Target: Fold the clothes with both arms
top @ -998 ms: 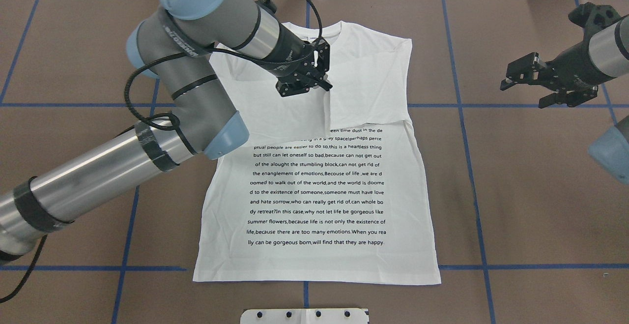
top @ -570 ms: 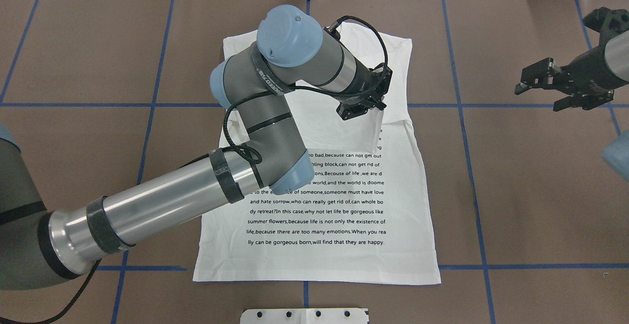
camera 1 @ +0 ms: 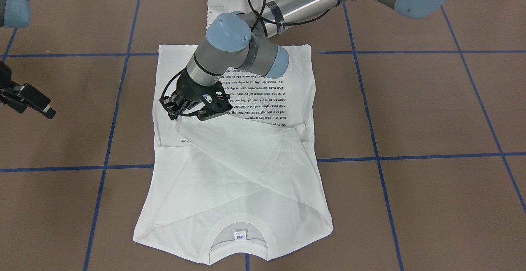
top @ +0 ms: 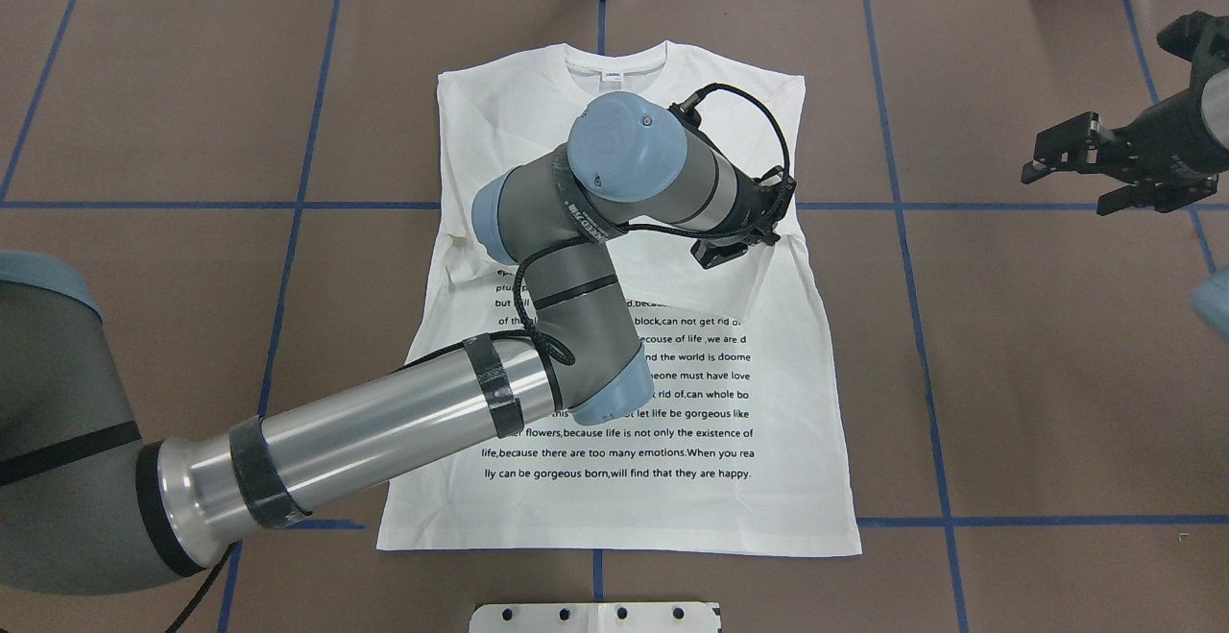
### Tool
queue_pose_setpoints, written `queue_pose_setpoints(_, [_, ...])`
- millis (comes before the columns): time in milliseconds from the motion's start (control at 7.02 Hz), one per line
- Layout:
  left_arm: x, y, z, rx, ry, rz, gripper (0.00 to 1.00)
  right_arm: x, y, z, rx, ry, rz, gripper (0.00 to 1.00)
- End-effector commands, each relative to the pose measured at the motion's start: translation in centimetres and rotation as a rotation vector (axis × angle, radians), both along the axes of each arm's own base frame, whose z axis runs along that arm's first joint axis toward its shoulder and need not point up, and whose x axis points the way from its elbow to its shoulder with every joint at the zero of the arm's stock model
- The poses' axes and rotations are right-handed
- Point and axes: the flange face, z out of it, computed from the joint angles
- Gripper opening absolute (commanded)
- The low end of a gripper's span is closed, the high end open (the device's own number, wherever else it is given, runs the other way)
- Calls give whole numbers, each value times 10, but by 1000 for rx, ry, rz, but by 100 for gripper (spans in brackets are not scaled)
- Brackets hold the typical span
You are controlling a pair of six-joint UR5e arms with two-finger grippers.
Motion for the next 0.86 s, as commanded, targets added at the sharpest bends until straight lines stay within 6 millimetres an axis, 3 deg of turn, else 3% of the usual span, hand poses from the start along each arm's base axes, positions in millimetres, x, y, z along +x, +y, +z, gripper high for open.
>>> queue_pose_setpoints(0, [17, -2, -9, 22, 20, -41, 0, 0, 0, 2, -3, 2, -1, 99])
queue_pose_setpoints(285, [32, -6, 0, 28, 13, -79, 0, 0, 0, 4, -3, 8, 2, 99])
queue_pose_setpoints(570, [36, -8, -4, 41, 24, -123, 0, 0, 0, 4, -3, 8, 2, 99])
queue_pose_setpoints(713, [35, -7, -15, 49, 41, -125, 0, 0, 0, 4, -3, 8, 2, 99])
